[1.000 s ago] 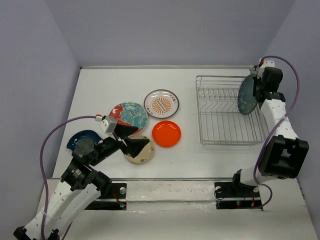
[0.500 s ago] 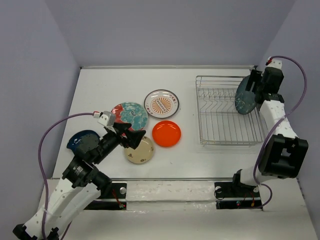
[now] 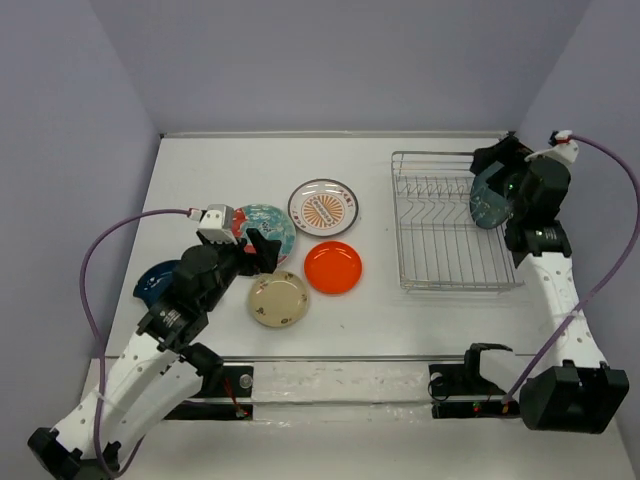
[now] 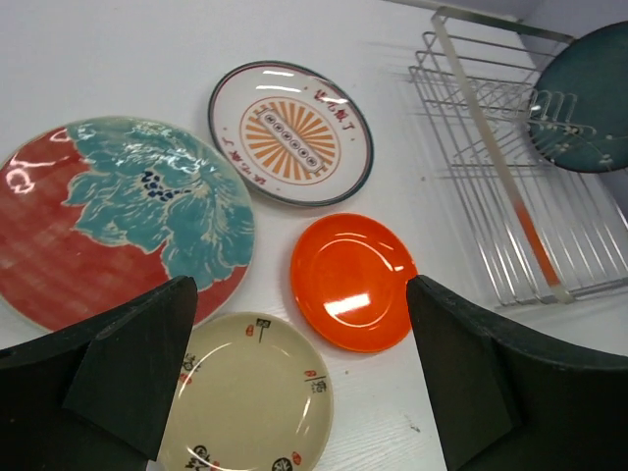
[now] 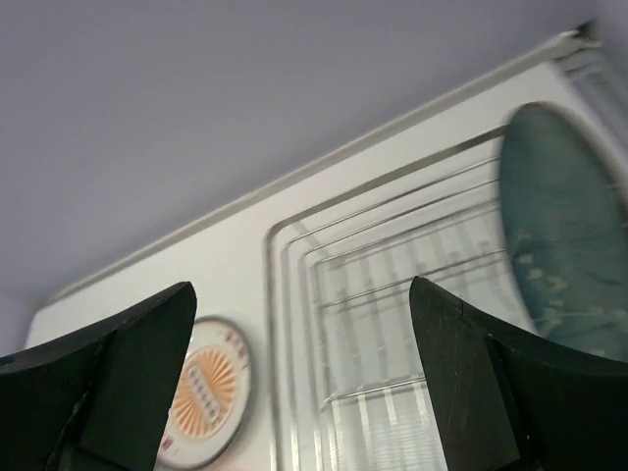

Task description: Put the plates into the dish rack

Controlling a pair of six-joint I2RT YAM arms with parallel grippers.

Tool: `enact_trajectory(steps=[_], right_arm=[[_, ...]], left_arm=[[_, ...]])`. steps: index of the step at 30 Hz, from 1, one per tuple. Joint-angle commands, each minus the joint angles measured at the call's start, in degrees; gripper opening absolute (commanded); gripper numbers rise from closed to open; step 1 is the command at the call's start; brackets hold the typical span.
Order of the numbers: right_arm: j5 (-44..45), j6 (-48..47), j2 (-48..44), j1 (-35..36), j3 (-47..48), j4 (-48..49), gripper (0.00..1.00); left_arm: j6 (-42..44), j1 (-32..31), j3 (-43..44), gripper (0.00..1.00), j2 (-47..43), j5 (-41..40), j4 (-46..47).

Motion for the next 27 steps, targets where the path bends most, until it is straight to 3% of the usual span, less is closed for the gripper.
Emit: enact_trajectory(steps=[1,6,13,18,27], right_arm=[[-9.6,3.7,-2.8,10.0,-6.5,7.6,0.94],[-15.5,4.2,-6.2,16.7,-13.4,10.4,0.92],[-19.3,4.3,-9.7,21.1,-21.1,13.2,0.91],[-21.5,5.5,-10.8,21.6,-22.4,15.4,0.9],[-24.2,6.4,-11.2,21.6,-23.0,16.2,0.89]], left_arm=[[-4.0,4.9,1.0,0.99,3.9,-2.1,-0.4],[-11.7,18.7,-4.3,0.97,5.8,5.4,1.1],[-23.3,24.7,-12.0,0.89,11.3,3.6,10.1],[-24.4,26.1,-10.7,0.89,19.1,-1.3,13.8],[-23.4,32.6,-12.7,0.88,27.6,-0.6,20.5]])
